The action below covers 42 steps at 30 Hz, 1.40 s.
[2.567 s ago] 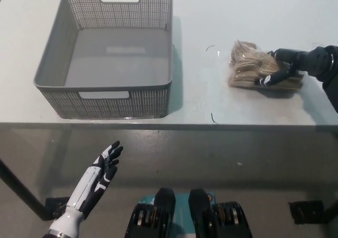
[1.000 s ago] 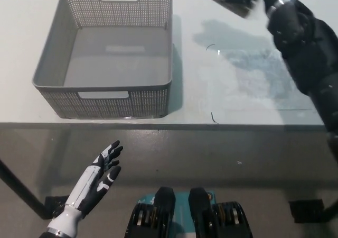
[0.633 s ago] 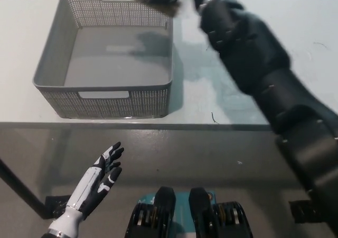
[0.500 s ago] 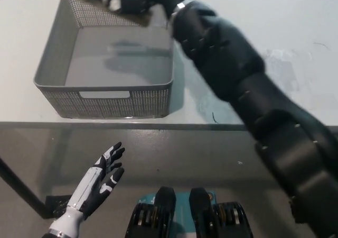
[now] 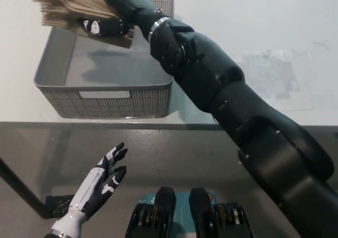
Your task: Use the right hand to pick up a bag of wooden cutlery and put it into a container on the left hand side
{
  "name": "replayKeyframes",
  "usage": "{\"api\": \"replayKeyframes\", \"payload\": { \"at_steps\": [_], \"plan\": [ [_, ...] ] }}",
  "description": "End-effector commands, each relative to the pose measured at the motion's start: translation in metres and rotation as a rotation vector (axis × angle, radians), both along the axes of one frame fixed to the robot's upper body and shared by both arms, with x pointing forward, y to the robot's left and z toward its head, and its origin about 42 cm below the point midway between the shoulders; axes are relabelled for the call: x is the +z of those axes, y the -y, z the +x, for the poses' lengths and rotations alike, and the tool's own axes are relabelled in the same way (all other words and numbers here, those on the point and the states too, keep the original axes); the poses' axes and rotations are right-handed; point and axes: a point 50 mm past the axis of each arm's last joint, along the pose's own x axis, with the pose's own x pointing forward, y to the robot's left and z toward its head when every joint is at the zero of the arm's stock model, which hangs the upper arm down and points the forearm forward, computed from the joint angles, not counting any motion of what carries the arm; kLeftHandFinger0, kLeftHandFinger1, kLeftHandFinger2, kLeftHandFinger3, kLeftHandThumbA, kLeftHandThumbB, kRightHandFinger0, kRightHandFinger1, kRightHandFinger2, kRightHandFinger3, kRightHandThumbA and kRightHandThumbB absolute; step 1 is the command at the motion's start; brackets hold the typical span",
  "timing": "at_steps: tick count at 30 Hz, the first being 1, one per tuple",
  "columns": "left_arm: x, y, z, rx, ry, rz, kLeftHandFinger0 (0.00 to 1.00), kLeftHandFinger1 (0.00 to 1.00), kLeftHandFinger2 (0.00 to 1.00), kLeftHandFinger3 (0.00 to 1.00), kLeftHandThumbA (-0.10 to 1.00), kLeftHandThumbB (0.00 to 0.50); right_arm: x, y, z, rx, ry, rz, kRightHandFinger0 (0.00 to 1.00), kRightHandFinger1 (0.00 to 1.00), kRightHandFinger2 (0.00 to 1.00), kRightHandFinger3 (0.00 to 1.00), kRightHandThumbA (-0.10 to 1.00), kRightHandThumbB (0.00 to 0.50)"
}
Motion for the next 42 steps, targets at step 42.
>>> {"api": "replayKeyframes", "payload": {
  "at_steps": [42],
  "plan": [
    [0.014, -0.006, 0.009, -0.012, 0.053, -0.007, 0.86, 0.96, 1.00, 1.00, 0.86, 0.014, 0.054, 0.241, -0.121, -0.017, 0.273, 0.687, 1.00, 1.00, 1.00, 1.00, 0.96, 0.334]
  ]
}}
